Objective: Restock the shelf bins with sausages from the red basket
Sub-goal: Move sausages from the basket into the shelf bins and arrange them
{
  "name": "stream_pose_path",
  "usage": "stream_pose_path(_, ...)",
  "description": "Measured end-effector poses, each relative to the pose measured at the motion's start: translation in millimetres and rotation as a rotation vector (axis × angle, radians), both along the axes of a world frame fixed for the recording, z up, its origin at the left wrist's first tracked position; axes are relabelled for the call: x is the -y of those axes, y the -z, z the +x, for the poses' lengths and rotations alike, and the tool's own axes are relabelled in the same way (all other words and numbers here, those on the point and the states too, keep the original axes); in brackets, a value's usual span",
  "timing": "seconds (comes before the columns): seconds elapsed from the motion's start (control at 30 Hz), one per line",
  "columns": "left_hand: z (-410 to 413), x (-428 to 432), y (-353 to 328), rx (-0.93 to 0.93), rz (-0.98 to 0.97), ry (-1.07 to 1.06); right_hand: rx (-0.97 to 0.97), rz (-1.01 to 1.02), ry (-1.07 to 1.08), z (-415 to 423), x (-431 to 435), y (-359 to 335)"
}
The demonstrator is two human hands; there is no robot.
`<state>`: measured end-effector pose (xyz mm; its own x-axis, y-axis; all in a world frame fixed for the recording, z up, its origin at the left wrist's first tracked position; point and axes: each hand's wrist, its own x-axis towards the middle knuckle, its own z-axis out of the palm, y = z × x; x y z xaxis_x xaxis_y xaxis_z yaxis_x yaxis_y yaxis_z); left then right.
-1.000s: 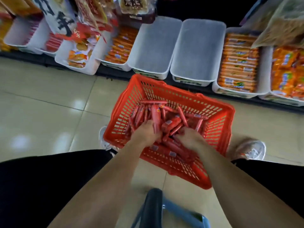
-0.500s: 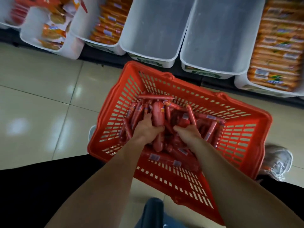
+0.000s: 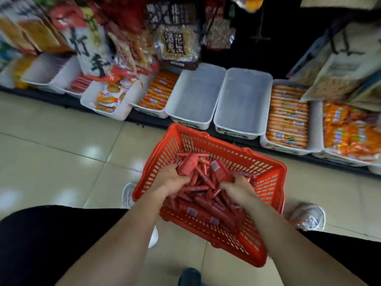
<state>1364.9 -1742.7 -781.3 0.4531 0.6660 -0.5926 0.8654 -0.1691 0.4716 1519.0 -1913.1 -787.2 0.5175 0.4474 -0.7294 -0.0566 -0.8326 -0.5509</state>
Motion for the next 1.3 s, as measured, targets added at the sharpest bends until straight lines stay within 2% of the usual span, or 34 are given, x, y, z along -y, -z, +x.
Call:
stream_pose_path(0.2, 9.1, -27.9, -52.5, 0.076, 0.067, -0.013, 0.176, 0.114, -0.053, 14.3, -34.2, -54.7)
stream_pose_path(0.37, 35.5, -63.1, -58.9, 0.136, 0.096, 0.013, 0.275, 0.176, -0.088, 31.5, -71.0, -64.7)
stream_pose_path(0.53, 77.5, -111.6, -31.1, 0.152, 0.241, 0.075, 0.339, 0.179, -0.133, 58.5, -109.0, -36.1)
stream_pose_path(0.83, 171.0, -212.6, 28.8, 0.243, 0.432, 0.016, 0.396, 0.188, -0.026, 100.9, -183.0, 30.8)
stream_pose_path(1.03, 134.5, -222.6, 50.3, 0.249, 0.439, 0.011, 0.472, 0.293, 0.123, 100.6, -255.4, 52.6)
stream_pose_path(1.2, 94.6, -207.5, 49.2, 0.192, 0.408, 0.013, 0.52, 0.261, -0.101, 75.1, -238.6, 49.2)
stream_pose_path(1.3, 81.9, -183.1, 34.9, 0.168, 0.385, 0.048, 0.533, 0.289, -0.13, 63.0, -196.3, 37.6)
